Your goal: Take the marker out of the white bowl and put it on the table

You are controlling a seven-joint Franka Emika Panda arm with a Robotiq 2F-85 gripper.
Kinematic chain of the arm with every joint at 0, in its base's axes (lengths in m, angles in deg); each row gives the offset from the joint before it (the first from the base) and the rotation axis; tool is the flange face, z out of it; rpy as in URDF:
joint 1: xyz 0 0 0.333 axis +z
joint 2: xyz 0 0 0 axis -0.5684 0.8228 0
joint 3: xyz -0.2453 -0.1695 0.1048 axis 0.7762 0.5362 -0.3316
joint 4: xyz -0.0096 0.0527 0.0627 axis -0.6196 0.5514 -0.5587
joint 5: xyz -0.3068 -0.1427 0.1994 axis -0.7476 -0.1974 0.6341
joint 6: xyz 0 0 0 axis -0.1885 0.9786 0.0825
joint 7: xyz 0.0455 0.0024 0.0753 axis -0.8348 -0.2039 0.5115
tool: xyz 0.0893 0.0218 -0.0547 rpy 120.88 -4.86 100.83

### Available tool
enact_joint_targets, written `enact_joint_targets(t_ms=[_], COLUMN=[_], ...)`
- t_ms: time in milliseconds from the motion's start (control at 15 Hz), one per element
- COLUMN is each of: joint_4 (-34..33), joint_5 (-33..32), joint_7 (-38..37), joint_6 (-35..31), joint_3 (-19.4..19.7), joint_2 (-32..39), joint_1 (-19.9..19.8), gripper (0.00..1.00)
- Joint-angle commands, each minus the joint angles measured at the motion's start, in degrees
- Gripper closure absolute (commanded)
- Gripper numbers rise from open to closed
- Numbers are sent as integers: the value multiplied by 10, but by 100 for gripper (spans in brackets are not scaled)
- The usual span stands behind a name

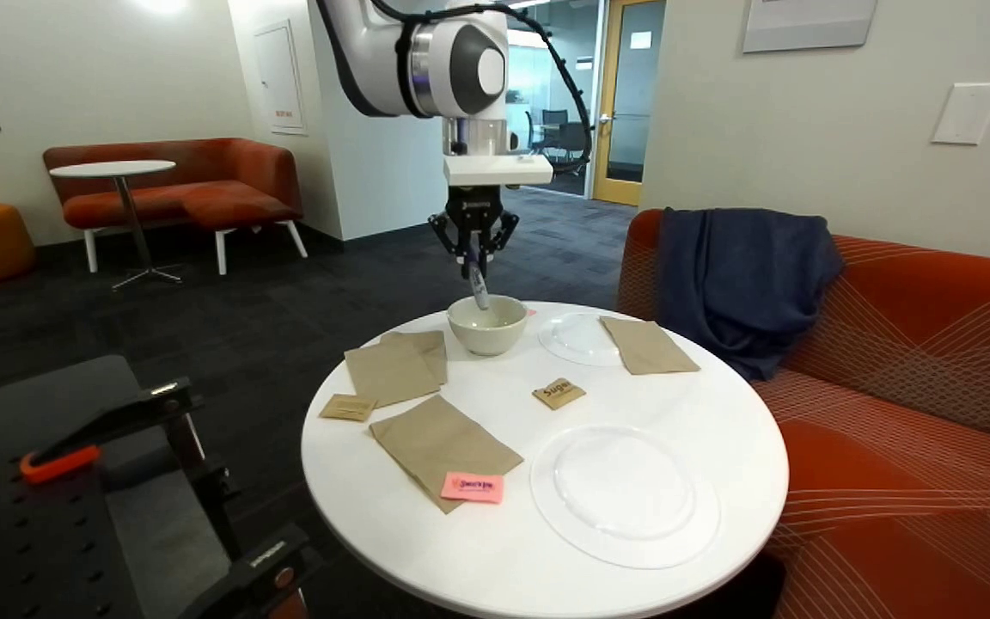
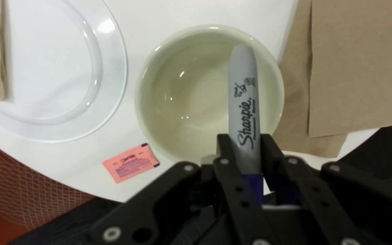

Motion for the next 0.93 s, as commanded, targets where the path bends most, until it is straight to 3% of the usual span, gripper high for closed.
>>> enact_joint_targets(t_ms=[0, 467, 867], joint_4=[136, 274, 279], joint_5=[3, 17, 18], joint_7=[-29, -62, -109], joint_6=[-53, -59, -49], joint_3=[-1, 9, 38], joint_2=[-116, -226, -206], joint_1=[-9, -32, -36], gripper=[94, 94, 94])
